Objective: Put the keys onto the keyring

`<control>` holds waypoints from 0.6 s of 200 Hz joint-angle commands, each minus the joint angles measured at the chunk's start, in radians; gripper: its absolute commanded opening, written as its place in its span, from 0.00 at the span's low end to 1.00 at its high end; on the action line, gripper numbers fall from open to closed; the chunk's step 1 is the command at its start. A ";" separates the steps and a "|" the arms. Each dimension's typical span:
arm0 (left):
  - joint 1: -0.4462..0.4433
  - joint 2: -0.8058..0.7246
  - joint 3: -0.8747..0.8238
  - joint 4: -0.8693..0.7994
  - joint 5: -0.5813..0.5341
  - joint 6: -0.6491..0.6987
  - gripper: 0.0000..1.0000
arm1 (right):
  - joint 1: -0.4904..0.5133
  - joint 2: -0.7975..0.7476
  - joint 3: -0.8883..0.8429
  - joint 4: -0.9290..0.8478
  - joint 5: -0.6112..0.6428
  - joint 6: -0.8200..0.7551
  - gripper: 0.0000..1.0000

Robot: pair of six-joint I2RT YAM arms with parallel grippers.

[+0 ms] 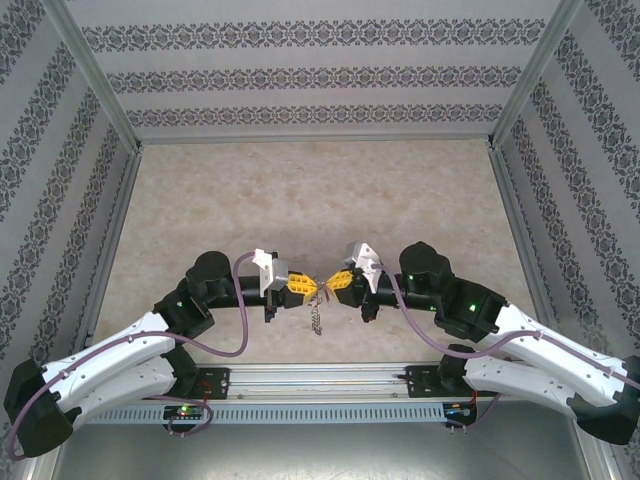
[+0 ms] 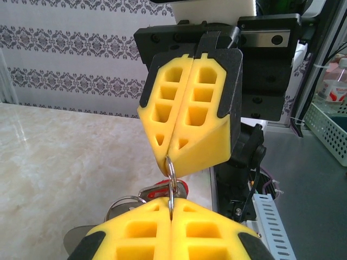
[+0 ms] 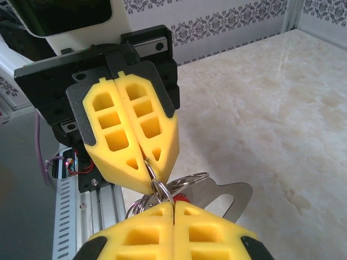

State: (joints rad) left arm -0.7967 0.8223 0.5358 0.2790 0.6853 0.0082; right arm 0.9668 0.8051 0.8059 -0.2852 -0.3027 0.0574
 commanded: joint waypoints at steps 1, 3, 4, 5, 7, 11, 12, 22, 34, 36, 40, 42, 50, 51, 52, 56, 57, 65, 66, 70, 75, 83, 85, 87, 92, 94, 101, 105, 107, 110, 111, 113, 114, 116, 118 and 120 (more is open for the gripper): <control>-0.004 -0.024 0.038 0.012 0.014 0.027 0.00 | -0.003 0.010 0.041 -0.053 0.058 0.026 0.00; -0.004 -0.025 0.038 0.011 0.014 0.027 0.00 | -0.004 0.011 0.043 -0.055 0.059 0.027 0.00; -0.004 -0.025 0.037 0.011 0.014 0.027 0.00 | -0.005 0.012 0.044 -0.056 0.059 0.028 0.00; -0.004 -0.026 0.038 0.012 0.014 0.027 0.00 | -0.005 0.011 0.045 -0.058 0.059 0.028 0.00; -0.005 -0.026 0.037 0.010 0.014 0.027 0.00 | -0.005 0.012 0.045 -0.060 0.061 0.030 0.00; -0.006 -0.026 0.037 0.011 0.012 0.028 0.00 | -0.007 0.012 0.048 -0.065 0.063 0.032 0.00; -0.006 -0.026 0.037 0.011 0.013 0.028 0.00 | -0.008 0.013 0.049 -0.066 0.063 0.033 0.00; -0.007 -0.028 0.037 0.010 0.011 0.029 0.00 | -0.014 0.016 0.057 -0.081 0.065 0.037 0.00; -0.008 -0.029 0.038 0.008 0.008 0.031 0.00 | -0.017 0.022 0.067 -0.098 0.064 0.042 0.00; -0.008 -0.029 0.038 0.008 0.007 0.031 0.00 | -0.018 0.022 0.069 -0.100 0.063 0.043 0.00; -0.009 -0.029 0.038 0.005 0.005 0.033 0.00 | -0.018 0.023 0.072 -0.105 0.061 0.044 0.00; -0.009 -0.029 0.039 0.005 0.005 0.034 0.00 | -0.017 0.023 0.074 -0.106 0.061 0.044 0.00; -0.011 -0.029 0.041 -0.001 0.002 0.038 0.00 | -0.017 0.024 0.078 -0.110 0.059 0.047 0.00; -0.012 -0.029 0.041 -0.002 0.002 0.038 0.00 | -0.017 0.025 0.078 -0.111 0.059 0.047 0.00; -0.012 -0.029 0.041 -0.003 0.002 0.037 0.00 | -0.017 0.025 0.079 -0.111 0.059 0.046 0.00; -0.012 -0.029 0.041 -0.006 0.000 0.039 0.00 | -0.018 0.025 0.079 -0.111 0.057 0.046 0.00; -0.012 -0.029 0.040 -0.007 -0.001 0.040 0.00 | -0.019 0.025 0.079 -0.111 0.057 0.046 0.00; -0.015 -0.029 0.042 -0.012 -0.006 0.044 0.00 | -0.019 0.026 0.079 -0.112 0.056 0.047 0.00; -0.016 -0.029 0.042 -0.013 -0.006 0.046 0.00 | -0.019 0.026 0.079 -0.112 0.056 0.047 0.00; -0.017 -0.029 0.044 -0.017 -0.009 0.048 0.00 | -0.018 0.028 0.079 -0.113 0.057 0.048 0.00; -0.019 -0.029 0.045 -0.022 -0.014 0.051 0.00 | -0.018 0.029 0.081 -0.116 0.053 0.049 0.00; -0.022 -0.031 0.048 -0.031 -0.021 0.056 0.00 | -0.018 0.032 0.085 -0.118 0.048 0.051 0.00; -0.022 -0.030 0.048 -0.034 -0.023 0.059 0.00 | -0.017 0.033 0.085 -0.119 0.049 0.052 0.00; -0.023 -0.031 0.049 -0.036 -0.025 0.060 0.00 | -0.019 0.035 0.086 -0.119 0.047 0.053 0.00; -0.025 -0.032 0.050 -0.041 -0.028 0.064 0.00 | -0.018 0.037 0.088 -0.121 0.047 0.053 0.00; -0.025 -0.032 0.051 -0.042 -0.030 0.065 0.00 | -0.017 0.038 0.089 -0.121 0.046 0.055 0.00; -0.028 -0.033 0.052 -0.048 -0.037 0.070 0.00 | -0.017 0.043 0.094 -0.128 0.047 0.056 0.00; -0.029 -0.034 0.053 -0.051 -0.043 0.073 0.00 | -0.017 0.047 0.097 -0.132 0.047 0.057 0.00; -0.030 -0.035 0.054 -0.054 -0.045 0.075 0.00 | -0.017 0.049 0.099 -0.135 0.047 0.056 0.00; -0.031 -0.035 0.055 -0.057 -0.049 0.079 0.00 | -0.018 0.052 0.102 -0.138 0.047 0.058 0.00; -0.031 -0.035 0.055 -0.058 -0.051 0.080 0.00 | -0.018 0.053 0.104 -0.139 0.047 0.059 0.00; -0.032 -0.035 0.056 -0.061 -0.055 0.082 0.00 | -0.018 0.054 0.106 -0.141 0.047 0.060 0.00; -0.033 -0.034 0.056 -0.062 -0.056 0.082 0.00 | -0.018 0.055 0.106 -0.142 0.047 0.060 0.00; -0.034 -0.035 0.057 -0.064 -0.058 0.085 0.00 | -0.017 0.056 0.108 -0.143 0.048 0.061 0.00; -0.034 -0.035 0.059 -0.067 -0.062 0.088 0.00 | -0.017 0.058 0.109 -0.144 0.046 0.061 0.00; -0.035 -0.035 0.060 -0.069 -0.065 0.090 0.00 | -0.017 0.061 0.109 -0.145 0.045 0.063 0.00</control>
State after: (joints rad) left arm -0.8135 0.8143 0.5472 0.2298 0.6426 0.0490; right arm 0.9642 0.8509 0.8768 -0.3885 -0.2897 0.0994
